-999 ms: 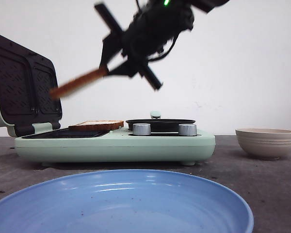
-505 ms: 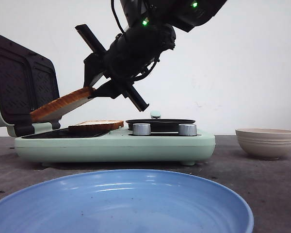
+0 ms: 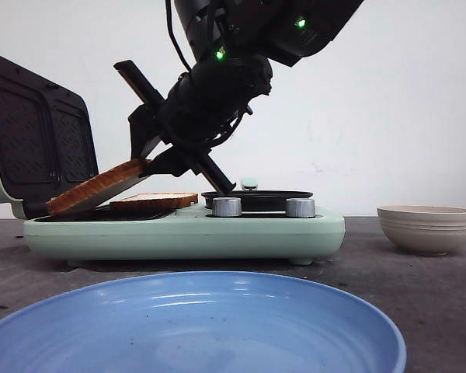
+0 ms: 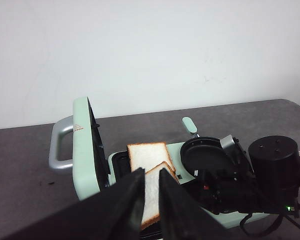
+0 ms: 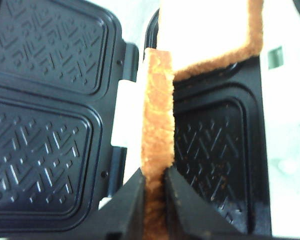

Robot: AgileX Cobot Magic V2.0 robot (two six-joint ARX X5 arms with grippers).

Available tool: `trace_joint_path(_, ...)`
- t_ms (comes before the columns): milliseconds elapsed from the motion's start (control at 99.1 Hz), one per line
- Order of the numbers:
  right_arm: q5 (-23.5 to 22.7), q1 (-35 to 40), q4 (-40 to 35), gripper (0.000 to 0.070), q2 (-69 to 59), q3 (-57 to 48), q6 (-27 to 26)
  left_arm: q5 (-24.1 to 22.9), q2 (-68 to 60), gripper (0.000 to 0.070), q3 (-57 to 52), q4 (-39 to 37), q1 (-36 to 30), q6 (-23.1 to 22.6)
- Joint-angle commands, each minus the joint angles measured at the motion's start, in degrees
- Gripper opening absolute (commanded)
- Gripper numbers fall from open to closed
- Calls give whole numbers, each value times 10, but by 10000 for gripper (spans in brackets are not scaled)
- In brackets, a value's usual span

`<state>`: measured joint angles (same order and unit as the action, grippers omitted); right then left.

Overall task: Make breakfast with bread and shrimp
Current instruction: 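Lower the slice with the right gripper onto the nearer square plate, then open the right gripper and lift it away from the bread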

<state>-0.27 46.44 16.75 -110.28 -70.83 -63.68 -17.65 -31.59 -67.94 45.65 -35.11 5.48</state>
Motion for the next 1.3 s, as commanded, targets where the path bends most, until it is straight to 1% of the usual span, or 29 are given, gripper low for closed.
trace_joint_path(0, 1, 5, 6, 5, -7, -12, 1, 2, -3, 0, -7, -4, -4, -3)
trace_joint_path(81, 1, 5, 5, 19, -7, -12, 2, 2, -3, 0, -7, -4, -4, -3)
trace_joint_path(121, 1, 5, 5, 48, -7, -12, 7, 2, -3, 0, -7, -4, -4, -3)
trace_joint_path(182, -4, 6, 5, 131, -7, -12, 20, 2, -3, 0, -7, -4, -4, -3)
trace_joint_path(202, -5, 6, 5, 173, -7, -12, 26, 2, -3, 0, -7, -4, -4, -3)
trace_joint_path(252, -12, 6, 5, 248, -7, -12, 35, 2, -3, 0, -7, -3, -4, -3)
trace_joint_path(293, -14, 6, 5, 299, -7, -12, 39, 2, -3, 0, -7, -3, -4, -3)
trace_joint_path(384, -19, 6, 4, 388, -7, -12, 46, 2, -3, 0, -7, -3, -4, -3)
trace_joint_path(454, -32, 5, 3, 447, -7, -12, 52, 2, -3, 0, -7, -3, -4, -3)
trace_joint_path(565, -53, 5, 3, 559, -7, -12, 87, 2, -3, 0, -7, -3, -4, -3)
trace_joint_path(606, -58, 3, 3, 586, -7, -12, 96, 2, -3, 0, -7, -3, -4, -3)
trace_joint_path(777, -58, -3, -24, 633, -7, -13, 116, 2, -3, 0, -7, -3, -4, -3)
trace_joint_path(928, -58, -12, -66, 634, -7, -13, 145, 2, -3, 0, -7, -2, -4, -3)
trace_joint_path(1090, -60, -14, -65, 634, -7, -13, 195, 19, -3, 0, -7, -3, -4, -3)
trace_joint_path(1292, -62, -14, -66, 634, -2, -28, 237, 18, -3, 0, -7, -3, -4, -3)
